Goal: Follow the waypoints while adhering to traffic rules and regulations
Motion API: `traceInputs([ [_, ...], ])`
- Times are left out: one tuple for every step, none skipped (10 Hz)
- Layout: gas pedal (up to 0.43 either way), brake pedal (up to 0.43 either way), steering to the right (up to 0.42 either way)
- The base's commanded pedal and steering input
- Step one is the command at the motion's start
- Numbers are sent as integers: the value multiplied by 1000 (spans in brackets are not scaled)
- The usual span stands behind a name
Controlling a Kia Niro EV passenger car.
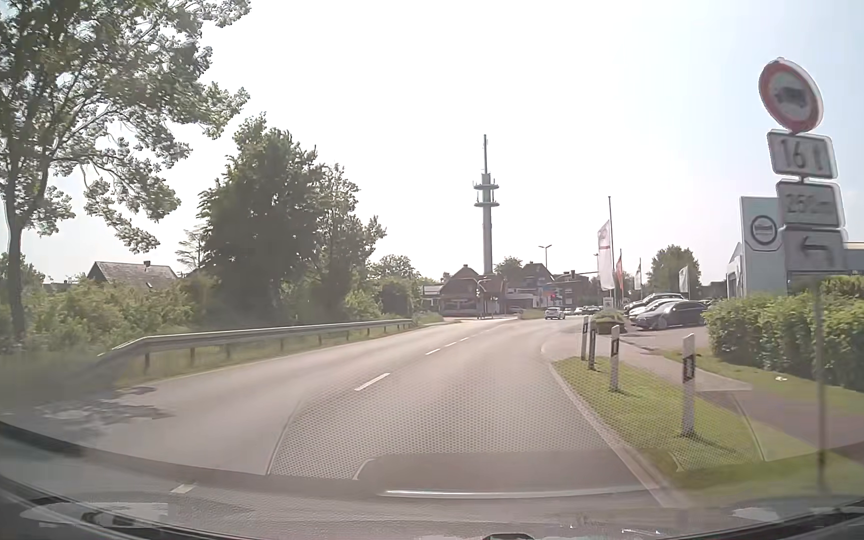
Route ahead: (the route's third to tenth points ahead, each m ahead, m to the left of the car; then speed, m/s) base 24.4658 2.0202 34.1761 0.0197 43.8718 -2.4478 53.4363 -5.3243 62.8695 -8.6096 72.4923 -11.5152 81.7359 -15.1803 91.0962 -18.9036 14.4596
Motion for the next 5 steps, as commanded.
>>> traceInputs([
  [138, 0, 19],
  [138, 0, 23],
  [138, 0, 25],
  [138, 0, 26],
  [138, 0, 26],
])
